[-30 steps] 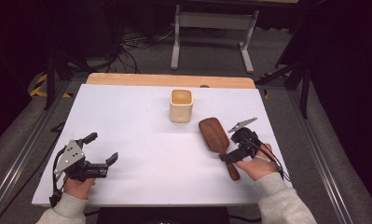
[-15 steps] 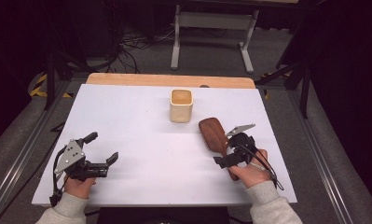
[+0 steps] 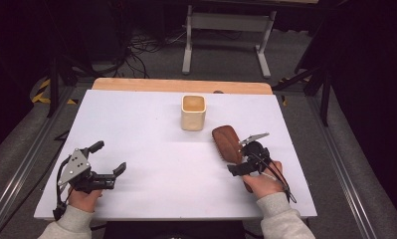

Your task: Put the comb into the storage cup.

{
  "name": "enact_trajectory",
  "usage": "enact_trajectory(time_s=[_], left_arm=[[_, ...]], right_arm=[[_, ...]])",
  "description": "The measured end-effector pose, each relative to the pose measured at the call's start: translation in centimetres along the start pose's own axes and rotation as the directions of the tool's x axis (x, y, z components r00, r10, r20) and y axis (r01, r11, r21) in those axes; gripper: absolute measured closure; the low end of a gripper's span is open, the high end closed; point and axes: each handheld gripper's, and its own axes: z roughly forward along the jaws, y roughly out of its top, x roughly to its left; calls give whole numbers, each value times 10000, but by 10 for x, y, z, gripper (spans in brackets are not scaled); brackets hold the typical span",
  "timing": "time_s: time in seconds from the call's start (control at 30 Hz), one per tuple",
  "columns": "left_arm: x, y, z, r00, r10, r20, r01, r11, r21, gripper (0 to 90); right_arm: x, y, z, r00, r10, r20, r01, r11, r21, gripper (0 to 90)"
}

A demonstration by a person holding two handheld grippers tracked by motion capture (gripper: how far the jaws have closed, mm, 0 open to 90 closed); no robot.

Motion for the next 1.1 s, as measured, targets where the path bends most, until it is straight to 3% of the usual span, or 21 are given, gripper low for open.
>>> enact_trajectory(time_s=[0.3,0.5,0.7,0.87,1.1], left_arm=[[0,0,-1,10000,6,-24,-6,10000,16,4],[0,0,-1,10000,25,-8,-26,10000,-7,4],[0,0,-1,10000,28,-19,-28,10000,-2,4],[0,0,-1,10000,41,-31,-41,10000,16,4],[1,0,-1,9999,-63,-122,62,10000,-27,2]], right_arm=[[-1,2,10,9992,338,194,-348,9980,523,195],[0,2,15,9985,308,444,-346,9955,887,389],[1,3,15,9989,255,399,-301,9924,1197,594],[1,5,15,9980,441,462,-504,9883,1443,715],[0,5,14,9977,494,464,-559,9869,1512,721]])
